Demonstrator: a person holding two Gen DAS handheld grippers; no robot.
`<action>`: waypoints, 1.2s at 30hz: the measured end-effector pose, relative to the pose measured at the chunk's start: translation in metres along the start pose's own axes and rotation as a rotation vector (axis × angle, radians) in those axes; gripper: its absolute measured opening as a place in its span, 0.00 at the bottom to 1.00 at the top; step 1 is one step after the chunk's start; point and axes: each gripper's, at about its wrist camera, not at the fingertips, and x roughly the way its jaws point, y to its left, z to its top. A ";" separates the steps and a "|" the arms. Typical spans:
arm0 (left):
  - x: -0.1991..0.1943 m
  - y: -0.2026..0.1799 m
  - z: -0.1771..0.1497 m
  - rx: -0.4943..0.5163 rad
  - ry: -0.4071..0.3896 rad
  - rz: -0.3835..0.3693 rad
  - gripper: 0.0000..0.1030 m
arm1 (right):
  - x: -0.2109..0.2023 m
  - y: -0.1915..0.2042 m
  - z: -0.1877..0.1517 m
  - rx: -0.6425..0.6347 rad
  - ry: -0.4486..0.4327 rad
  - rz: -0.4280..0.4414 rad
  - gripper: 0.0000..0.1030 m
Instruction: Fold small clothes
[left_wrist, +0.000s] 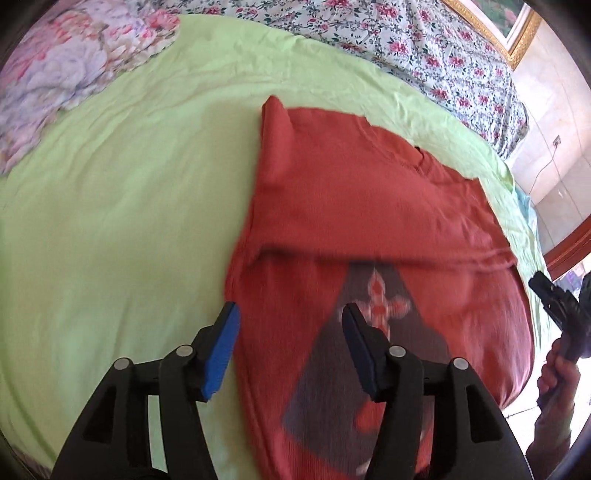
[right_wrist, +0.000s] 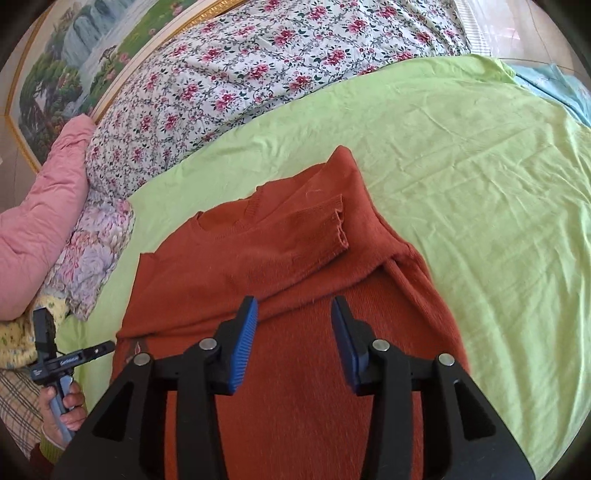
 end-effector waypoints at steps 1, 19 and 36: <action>-0.005 0.001 -0.011 -0.005 0.006 0.000 0.60 | -0.005 0.001 -0.005 -0.008 0.002 0.001 0.43; -0.028 -0.028 -0.149 0.145 0.094 0.112 0.30 | -0.064 -0.010 -0.063 -0.017 0.004 0.026 0.47; -0.009 0.009 -0.183 0.037 0.248 -0.108 0.14 | -0.097 -0.064 -0.112 -0.065 0.145 0.000 0.54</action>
